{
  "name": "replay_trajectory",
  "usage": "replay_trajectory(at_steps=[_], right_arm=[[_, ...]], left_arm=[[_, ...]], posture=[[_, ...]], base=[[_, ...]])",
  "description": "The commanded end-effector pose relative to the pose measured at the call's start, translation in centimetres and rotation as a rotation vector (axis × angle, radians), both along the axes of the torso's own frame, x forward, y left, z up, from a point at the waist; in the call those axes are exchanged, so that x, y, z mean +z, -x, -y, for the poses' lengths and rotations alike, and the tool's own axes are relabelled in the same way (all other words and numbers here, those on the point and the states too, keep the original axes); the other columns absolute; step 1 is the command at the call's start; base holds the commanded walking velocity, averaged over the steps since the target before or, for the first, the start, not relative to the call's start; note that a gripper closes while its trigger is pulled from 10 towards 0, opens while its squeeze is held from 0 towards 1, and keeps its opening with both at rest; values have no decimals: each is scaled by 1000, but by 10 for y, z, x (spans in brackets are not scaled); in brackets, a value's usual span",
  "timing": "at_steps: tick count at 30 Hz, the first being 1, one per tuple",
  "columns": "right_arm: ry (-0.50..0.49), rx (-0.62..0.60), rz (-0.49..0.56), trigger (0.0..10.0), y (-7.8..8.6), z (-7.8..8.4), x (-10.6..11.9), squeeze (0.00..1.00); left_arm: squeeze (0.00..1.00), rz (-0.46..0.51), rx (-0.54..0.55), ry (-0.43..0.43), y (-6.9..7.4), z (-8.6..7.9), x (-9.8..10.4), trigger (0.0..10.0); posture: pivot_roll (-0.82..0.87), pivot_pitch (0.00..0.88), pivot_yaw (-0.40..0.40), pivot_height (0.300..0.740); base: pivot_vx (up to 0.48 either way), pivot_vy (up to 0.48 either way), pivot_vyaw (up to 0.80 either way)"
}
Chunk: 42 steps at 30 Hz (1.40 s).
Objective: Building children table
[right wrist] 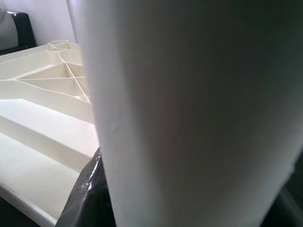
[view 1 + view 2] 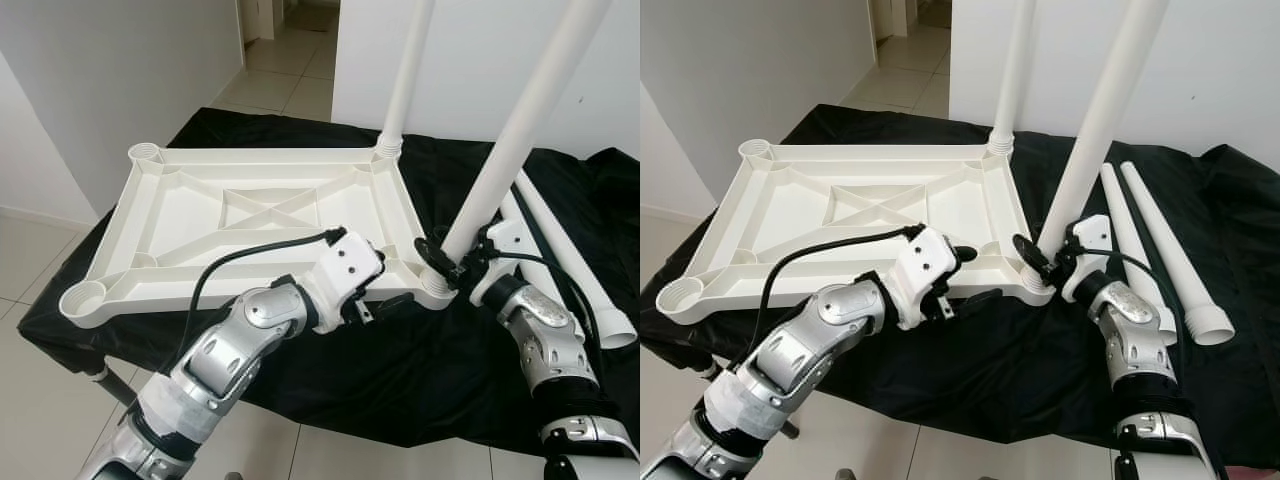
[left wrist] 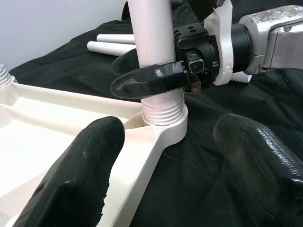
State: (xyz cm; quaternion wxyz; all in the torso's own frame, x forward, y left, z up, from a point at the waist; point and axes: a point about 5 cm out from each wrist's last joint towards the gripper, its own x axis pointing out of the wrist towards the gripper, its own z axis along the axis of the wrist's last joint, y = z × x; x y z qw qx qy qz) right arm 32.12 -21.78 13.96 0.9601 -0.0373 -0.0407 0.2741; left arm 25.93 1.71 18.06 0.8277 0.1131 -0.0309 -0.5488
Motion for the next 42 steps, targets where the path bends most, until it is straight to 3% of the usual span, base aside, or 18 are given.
replay_trajectory(at_steps=[1,5,6,14,23,28,29,32,37,42], right_arm=[[-6,4,-44,0,1,2,-9,0],[-19,3,-50,0,0,4,-10,0],[-27,-6,-50,10000,0,4,-9,0],[-75,-143,-40,10000,-4,-5,-2,0],[-85,-277,-40,10000,4,-23,-1,0],[-133,-573,-72,10000,19,-33,-10,0],[-133,-573,-72,10000,19,-33,-10,0],[-173,-745,-77,10000,34,-47,-12,0],[-213,-832,-96,10000,45,-58,-15,0],[-230,-836,-105,10000,47,-62,-12,0]], left_arm=[[0,-9,-89,-22,5,3,1,10000],[0,-11,-89,-23,5,2,1,10000],[0,-12,-89,-23,5,2,1,10000],[0,-17,-86,-26,6,1,-1,10000],[0,-25,-79,-22,6,-1,-3,10000],[0,-26,-80,-26,6,-2,-4,10000],[0,-26,-80,-26,6,-2,-4,10000],[0,-26,-82,-27,6,-2,-4,10000],[0,-24,-77,-29,4,-3,-4,10000],[0,-25,-69,-25,3,-5,-3,10000]], posture=[[-66,0,0,740],[-68,0,1,740],[-68,0,1,740],[-73,0,-7,740],[-81,0,-15,740],[-88,0,-17,740],[-88,0,-17,740],[-88,0,-19,740],[-83,0,-25,740],[-83,0,-25,740]], base=[[0,0,0],[0,0,0],[0,0,0],[0,0,0],[0,0,0],[0,0,0],[0,0,0],[0,0,0],[0,0,0],[0,0,0]])
